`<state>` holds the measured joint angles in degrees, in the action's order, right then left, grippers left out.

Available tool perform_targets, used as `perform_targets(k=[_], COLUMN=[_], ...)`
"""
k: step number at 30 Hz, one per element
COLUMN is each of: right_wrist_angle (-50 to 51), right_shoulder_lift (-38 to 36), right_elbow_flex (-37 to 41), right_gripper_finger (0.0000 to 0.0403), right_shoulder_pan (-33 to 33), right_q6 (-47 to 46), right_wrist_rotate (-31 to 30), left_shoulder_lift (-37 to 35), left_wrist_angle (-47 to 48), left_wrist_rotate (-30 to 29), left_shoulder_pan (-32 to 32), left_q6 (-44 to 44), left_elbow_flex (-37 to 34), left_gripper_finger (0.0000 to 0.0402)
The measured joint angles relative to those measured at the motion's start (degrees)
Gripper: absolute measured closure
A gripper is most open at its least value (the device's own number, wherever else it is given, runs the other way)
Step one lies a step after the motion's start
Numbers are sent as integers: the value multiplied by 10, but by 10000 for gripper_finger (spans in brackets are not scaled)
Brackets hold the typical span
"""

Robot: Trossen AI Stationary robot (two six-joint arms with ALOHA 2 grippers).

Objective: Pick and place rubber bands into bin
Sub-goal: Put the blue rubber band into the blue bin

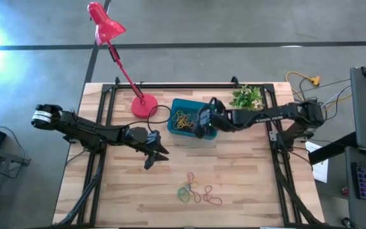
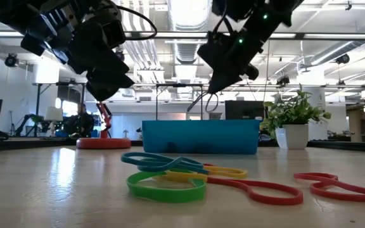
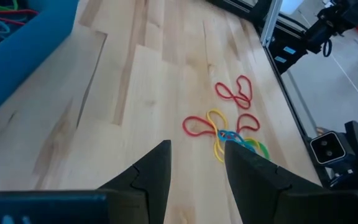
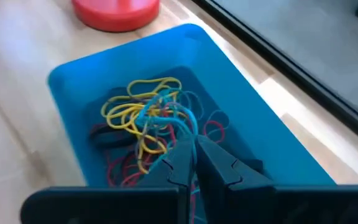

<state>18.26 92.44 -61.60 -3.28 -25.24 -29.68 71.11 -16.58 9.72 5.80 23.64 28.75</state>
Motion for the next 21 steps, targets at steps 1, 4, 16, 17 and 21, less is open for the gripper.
perform_targets(k=[1,4,16,17,21], right_wrist_angle=[0,0,-1,-1,0], right_shoulder_lift=[1,3,3,3,3], right_elbow_flex=[0,0,0,0,0], right_gripper_finger=[394,394,292,283,257], right_shoulder_pan=[-10,-35,-65,-65,-58], right_q6=[1,0,19,19,48], right_wrist_rotate=[10,52,148,152,237], left_shoulder_lift=[0,0,0,0,0], left_wrist_angle=[-2,-6,-5,-5,-5], left_wrist_rotate=[0,0,0,0,0], left_shoulder_pan=[0,0,0,0,0], left_q6=[0,0,0,0,-3], left_elbow_flex=[0,0,-1,-1,-1], left_gripper_finger=[268,268,268,268,268])
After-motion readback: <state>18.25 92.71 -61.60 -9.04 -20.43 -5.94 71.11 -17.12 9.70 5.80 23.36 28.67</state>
